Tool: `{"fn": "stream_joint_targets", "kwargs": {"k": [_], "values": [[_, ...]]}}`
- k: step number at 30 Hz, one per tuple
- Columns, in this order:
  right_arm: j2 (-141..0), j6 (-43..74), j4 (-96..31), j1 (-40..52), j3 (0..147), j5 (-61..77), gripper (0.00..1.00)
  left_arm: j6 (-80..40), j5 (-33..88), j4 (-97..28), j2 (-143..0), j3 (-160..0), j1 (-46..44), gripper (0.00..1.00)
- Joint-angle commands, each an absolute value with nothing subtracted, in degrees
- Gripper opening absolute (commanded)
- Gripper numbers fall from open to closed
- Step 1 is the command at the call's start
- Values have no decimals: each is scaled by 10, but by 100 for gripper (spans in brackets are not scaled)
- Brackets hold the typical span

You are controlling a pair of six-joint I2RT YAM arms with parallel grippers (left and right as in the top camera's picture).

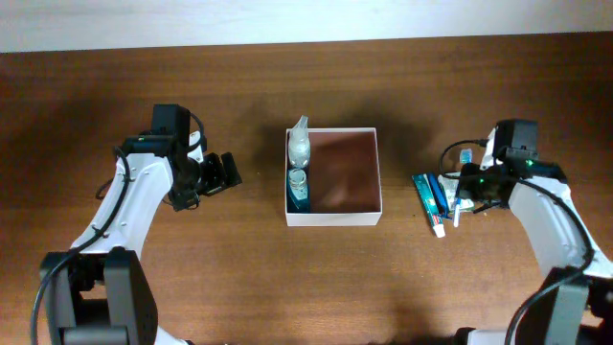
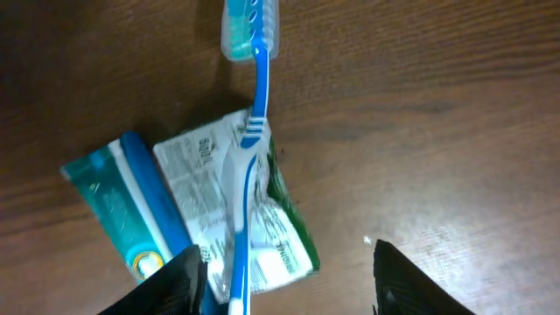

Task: Pack container
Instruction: 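Move the right gripper down over the blue toothbrush and toothpaste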

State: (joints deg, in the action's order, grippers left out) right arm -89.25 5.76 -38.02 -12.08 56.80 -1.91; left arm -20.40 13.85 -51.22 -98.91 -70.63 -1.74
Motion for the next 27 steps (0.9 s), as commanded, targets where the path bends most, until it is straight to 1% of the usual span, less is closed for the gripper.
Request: {"fn": "stream_joint_targets", "kwargs": {"k": [1,5,8,9,15,27], "values": [[-919,58,-361,-124,578,-8,55,-201,136,-513,-996,-711,-16,99],[-933,59,-340,-124,578,20,55,-201,136,-513,-996,-711,-16,99],[-938,59,-325,-124,578,27,50,-201,136,-513,-996,-711,-16,99],[-940,58,-318,-124,578,29,46,-201,136,-513,-996,-711,-16,99],[-940,58,-312,-123,578,30,40,-201,136,-513,-996,-711,-16,99],[-961,49,-312,-123,578,30,40,-201,136,-513,-996,-711,-16,100]]}}
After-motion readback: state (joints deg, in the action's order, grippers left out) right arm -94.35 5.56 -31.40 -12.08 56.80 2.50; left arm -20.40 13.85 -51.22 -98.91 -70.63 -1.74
